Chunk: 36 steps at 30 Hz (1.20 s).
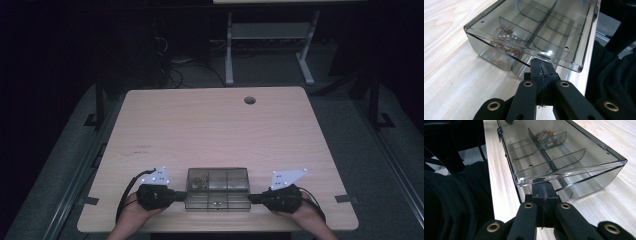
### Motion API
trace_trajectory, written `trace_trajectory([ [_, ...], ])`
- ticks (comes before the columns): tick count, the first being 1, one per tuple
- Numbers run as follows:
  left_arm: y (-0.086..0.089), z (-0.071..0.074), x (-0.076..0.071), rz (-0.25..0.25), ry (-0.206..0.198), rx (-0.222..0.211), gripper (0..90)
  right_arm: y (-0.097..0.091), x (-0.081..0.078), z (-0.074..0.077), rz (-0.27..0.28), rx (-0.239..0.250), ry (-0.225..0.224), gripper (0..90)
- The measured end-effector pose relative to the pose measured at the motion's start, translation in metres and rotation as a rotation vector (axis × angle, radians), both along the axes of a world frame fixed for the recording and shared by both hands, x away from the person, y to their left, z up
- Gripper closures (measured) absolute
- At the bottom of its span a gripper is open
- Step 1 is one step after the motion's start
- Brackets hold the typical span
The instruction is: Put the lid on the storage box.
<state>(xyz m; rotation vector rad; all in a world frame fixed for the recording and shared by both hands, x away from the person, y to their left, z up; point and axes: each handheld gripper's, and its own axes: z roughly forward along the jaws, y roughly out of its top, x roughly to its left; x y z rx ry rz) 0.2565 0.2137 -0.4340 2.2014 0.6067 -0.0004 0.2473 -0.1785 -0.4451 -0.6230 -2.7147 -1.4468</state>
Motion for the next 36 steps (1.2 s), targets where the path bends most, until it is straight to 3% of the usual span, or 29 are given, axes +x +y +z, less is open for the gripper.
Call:
trace_trajectory([
  [15, 0.005, -0.004, 0.002, -0.007, 0.020, 0.039, 89.5, -0.001, 0.001, -0.006, -0.001, -0.035, 0.013, 89.7],
  [26, 0.007, -0.002, 0.003, 0.004, 0.020, 0.032, 89.2, -0.004, 0.002, -0.007, -0.009, -0.038, 0.011, 89.7],
  [31, 0.009, -0.002, 0.004, 0.012, 0.014, 0.030, 85.0, -0.007, 0.003, -0.007, -0.026, -0.030, 0.013, 89.5],
  [36, 0.013, 0.000, 0.004, 0.034, 0.002, 0.029, 75.0, -0.013, 0.006, -0.005, -0.066, -0.025, 0.003, 80.5],
])
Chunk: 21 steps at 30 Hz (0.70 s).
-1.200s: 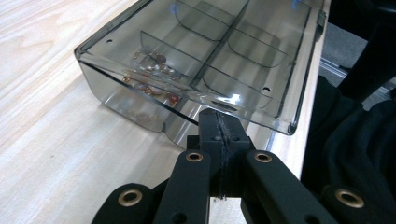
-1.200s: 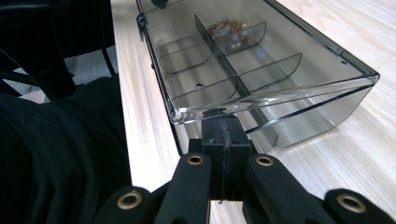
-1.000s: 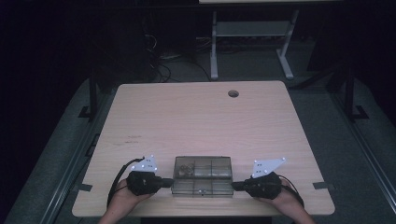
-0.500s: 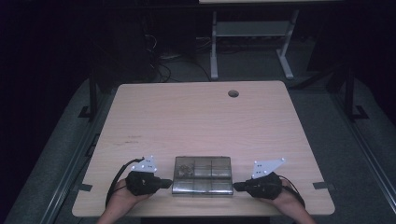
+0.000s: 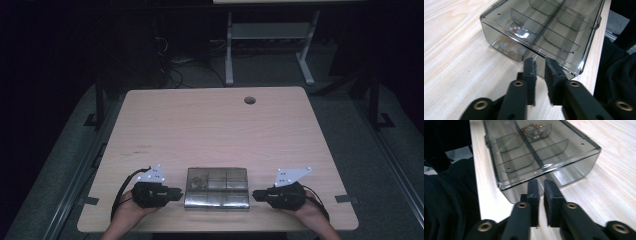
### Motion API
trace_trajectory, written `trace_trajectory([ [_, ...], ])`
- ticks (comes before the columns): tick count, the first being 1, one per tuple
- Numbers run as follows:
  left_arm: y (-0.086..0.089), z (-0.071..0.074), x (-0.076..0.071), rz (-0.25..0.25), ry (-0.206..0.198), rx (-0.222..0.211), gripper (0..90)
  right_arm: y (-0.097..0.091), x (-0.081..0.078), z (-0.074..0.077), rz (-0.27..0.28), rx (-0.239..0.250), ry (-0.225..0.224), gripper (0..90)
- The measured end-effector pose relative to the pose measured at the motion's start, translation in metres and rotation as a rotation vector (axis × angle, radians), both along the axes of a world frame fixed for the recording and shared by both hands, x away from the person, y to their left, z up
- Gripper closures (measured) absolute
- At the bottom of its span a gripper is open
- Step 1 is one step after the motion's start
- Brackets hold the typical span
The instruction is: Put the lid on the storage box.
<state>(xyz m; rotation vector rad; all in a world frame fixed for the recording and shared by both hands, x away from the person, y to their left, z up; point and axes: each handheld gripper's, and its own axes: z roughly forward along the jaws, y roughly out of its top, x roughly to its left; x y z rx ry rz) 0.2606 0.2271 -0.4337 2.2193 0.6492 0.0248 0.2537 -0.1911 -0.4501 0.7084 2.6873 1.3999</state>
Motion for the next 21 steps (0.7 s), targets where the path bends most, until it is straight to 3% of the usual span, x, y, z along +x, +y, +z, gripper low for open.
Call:
trace_trajectory([
  [12, 0.0042, 0.0019, 0.0003, 0.068, -0.045, -0.004, 38.9, -0.0032, 0.0053, 0.0017, -0.089, 0.002, -0.026, 46.9],
  [17, 0.0051, 0.0012, 0.0004, 0.085, -0.063, -0.006, 31.1, -0.0056, 0.0070, 0.0027, -0.139, 0.012, -0.030, 33.6],
  [21, 0.0087, 0.0002, 0.0014, 0.108, -0.078, -0.010, 27.2, -0.0081, 0.0085, 0.0029, -0.175, 0.009, -0.031, 27.9],
])
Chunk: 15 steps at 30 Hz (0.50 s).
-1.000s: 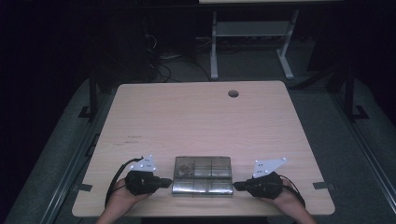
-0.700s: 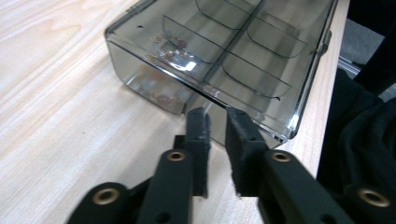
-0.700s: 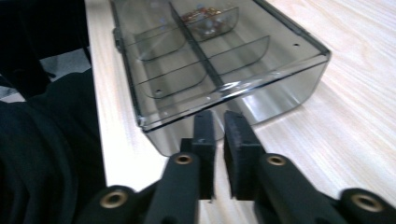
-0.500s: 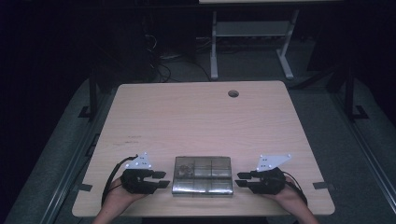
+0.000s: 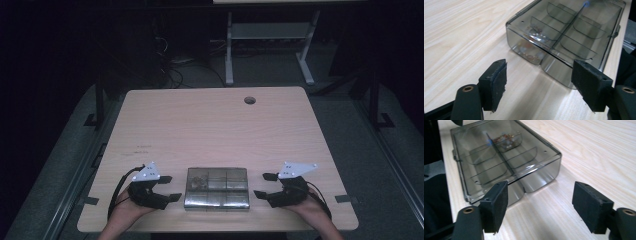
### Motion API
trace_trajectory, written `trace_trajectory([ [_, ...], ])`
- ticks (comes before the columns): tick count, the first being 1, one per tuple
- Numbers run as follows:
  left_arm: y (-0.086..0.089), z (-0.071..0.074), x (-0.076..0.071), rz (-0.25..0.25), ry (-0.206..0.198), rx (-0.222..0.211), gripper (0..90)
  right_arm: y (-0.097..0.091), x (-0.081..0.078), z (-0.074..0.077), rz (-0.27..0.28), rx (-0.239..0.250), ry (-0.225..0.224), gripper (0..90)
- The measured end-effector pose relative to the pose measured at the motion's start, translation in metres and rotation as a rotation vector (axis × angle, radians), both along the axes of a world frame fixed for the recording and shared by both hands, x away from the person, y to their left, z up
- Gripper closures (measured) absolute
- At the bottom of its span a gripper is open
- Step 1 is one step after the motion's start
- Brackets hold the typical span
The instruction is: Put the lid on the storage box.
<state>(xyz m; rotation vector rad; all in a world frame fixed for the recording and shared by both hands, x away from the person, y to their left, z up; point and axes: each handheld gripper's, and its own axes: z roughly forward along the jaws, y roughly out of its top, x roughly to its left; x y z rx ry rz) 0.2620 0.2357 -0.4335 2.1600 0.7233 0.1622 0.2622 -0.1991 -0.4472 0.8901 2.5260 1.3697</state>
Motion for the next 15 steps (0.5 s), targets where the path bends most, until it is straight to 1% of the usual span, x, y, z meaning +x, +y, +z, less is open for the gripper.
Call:
trace_trajectory([
  [1, 0.002, 0.000, 0.001, 0.004, -0.005, 0.004, 26.4, -0.001, 0.001, 0.000, -0.005, -0.002, -0.007, 27.1],
  [6, 0.008, -0.001, 0.003, 0.038, -0.027, -0.003, 24.2, -0.007, 0.003, -0.001, -0.044, 0.007, -0.024, 23.4],
  [8, 0.010, -0.002, 0.003, 0.045, -0.024, -0.007, 23.9, -0.008, 0.004, -0.002, -0.049, 0.009, -0.029, 22.7],
  [9, 0.012, -0.002, 0.005, 0.055, -0.034, -0.006, 23.7, -0.011, 0.005, -0.002, -0.067, 0.007, -0.036, 21.9],
  [15, 0.017, -0.004, 0.007, 0.086, -0.049, -0.009, 21.9, -0.017, 0.008, -0.003, -0.110, 0.010, -0.053, 19.7],
])
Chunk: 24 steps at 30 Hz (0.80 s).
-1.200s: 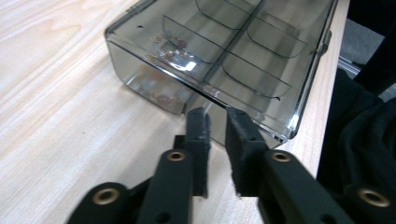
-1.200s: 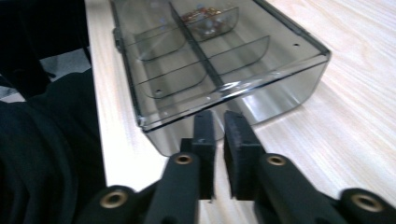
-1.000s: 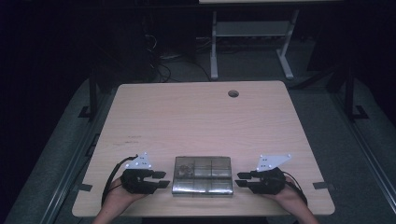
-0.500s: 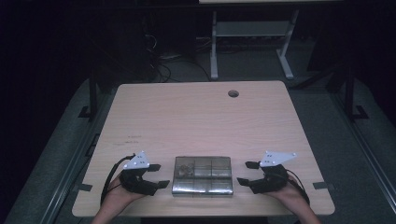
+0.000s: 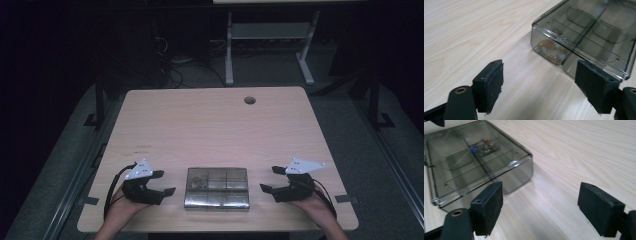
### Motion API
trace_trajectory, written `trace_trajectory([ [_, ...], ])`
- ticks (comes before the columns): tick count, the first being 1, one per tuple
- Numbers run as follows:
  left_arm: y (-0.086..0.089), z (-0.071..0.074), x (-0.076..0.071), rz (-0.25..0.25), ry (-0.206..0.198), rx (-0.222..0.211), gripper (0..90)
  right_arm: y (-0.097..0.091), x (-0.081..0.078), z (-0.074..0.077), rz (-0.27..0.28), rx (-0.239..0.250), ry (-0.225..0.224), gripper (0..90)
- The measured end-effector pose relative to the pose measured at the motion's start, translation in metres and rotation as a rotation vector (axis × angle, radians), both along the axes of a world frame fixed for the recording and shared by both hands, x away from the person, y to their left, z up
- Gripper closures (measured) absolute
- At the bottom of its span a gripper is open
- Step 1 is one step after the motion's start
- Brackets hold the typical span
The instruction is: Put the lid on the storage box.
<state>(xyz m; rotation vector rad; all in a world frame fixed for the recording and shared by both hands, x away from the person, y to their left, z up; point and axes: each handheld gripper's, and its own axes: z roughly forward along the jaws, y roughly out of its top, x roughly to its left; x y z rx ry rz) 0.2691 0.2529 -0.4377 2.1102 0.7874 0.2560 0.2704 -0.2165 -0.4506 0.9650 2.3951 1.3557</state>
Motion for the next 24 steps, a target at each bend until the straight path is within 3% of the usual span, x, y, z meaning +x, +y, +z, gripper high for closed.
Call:
trace_trajectory([
  [15, 0.019, -0.007, 0.009, 0.096, -0.006, -0.029, 21.3, -0.020, 0.010, -0.007, -0.119, -0.010, -0.033, 15.9],
  [24, 0.030, -0.013, 0.015, 0.149, -0.024, -0.017, 21.2, -0.030, 0.015, -0.012, -0.210, -0.009, -0.057, 14.0],
])
